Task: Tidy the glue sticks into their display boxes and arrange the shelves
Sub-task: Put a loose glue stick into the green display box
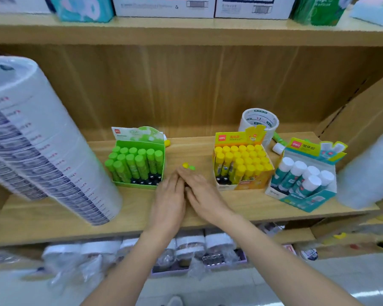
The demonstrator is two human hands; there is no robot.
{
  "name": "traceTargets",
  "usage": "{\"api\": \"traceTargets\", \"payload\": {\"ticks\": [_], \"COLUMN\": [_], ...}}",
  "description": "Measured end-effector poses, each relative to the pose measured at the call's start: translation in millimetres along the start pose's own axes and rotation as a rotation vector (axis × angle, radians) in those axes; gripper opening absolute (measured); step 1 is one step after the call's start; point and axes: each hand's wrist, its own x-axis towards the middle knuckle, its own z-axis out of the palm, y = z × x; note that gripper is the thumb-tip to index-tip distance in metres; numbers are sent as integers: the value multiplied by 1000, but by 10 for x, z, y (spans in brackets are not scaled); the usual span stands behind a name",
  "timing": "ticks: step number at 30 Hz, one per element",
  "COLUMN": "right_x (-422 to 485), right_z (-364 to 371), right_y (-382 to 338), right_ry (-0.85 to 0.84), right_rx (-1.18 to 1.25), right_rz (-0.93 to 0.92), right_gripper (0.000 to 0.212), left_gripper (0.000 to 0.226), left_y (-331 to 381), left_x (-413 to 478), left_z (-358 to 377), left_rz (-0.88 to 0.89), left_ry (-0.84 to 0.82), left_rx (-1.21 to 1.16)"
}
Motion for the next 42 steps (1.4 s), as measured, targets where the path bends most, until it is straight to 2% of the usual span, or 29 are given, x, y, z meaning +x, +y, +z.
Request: {"api": "traceTargets", "payload": {"ticks": [2, 5, 9, 13, 17, 19, 21, 23, 25, 27, 30, 32, 34, 37, 42], "right_x": [17, -47, -182, -198, -218, -211, -192, -158, -105, -37, 67, 144, 227, 285, 243], "right_z": [49, -16, -75, -81, -116, -121, -129, -137, -158, -184, -215, -207, -142, 2, 80], "right_y": [49, 97, 112, 109, 100, 68, 28, 16, 21, 2, -117, -251, -335, -333, -237], "right_ry": [-8, 72, 89, 115, 105, 99, 47, -40, -86, -68, 11, 9, -59, -109, -34], "right_rx": [-65, -130, -154, -147, -134, -119, -105, -148, -148, -53, 121, 346, 466, 343, 131], "right_rz": [-16, 14, 14, 30, 49, 76, 135, 192, 227, 243, 149, 99, 81, 31, -17], "right_gripper": [52, 42, 21, 10, 14, 18, 34, 55, 63, 55, 32, 30, 31, 28, 30], "left_gripper": [43, 44, 22, 27, 32, 26, 23, 26, 30, 32, 32, 32, 31, 31, 30], "left_y": [11, 15, 66, 118, 101, 86, 68, 61, 59, 26, -90, -170, -220, -268, -339], "left_x": [-28, -117, -207, -185, -229, -283, -341, -397, -435, -457, -482, -495, -489, -474, -466], "left_z": [-31, -69, -149, -215, -252, -273, -297, -327, -373, -414, -419, -401, -397, -393, -381], "left_rz": [-27, -92, -197, -355, -445, -515, -577, -572, -546, -545, -556, -562, -552, -536, -495], "left_ry": [27, 65, 125, 78, -35, -5, 44, 100, 158, 210, 225, 211, 209, 215, 220], "left_rx": [2, -47, -140, -165, -151, -246, -320, -345, -320, -316, -334, -360, -386, -422, -466]}}
